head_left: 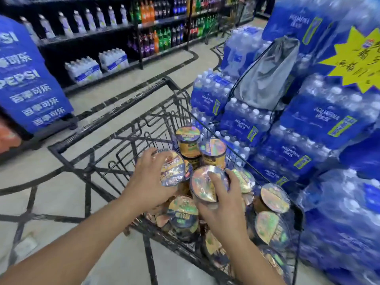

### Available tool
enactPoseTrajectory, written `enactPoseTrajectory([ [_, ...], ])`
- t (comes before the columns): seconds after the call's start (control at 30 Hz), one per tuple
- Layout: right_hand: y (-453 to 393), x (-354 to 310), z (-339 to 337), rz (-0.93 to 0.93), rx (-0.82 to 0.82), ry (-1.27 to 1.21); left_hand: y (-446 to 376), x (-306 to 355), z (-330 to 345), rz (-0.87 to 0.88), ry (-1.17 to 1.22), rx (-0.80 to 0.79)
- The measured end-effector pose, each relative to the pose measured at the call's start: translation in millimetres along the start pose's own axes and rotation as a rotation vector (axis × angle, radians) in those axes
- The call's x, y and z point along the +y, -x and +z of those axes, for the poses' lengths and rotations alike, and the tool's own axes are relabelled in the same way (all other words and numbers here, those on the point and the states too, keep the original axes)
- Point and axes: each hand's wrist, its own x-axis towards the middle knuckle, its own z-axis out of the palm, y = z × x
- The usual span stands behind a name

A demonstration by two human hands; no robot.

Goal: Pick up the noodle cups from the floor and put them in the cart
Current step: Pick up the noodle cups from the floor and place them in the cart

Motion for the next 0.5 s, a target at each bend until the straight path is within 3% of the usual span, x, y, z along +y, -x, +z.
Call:
enactPoseTrajectory([
  [0.2,-64,40,75,0.082,-0.099,0.178,-104,-53,71,-0.003,-0.075,-0.156],
  [0.5,-69,59,101,0.101,-0.168,0.343,-132,-86,101,-0.027,-0.078,-0.192],
])
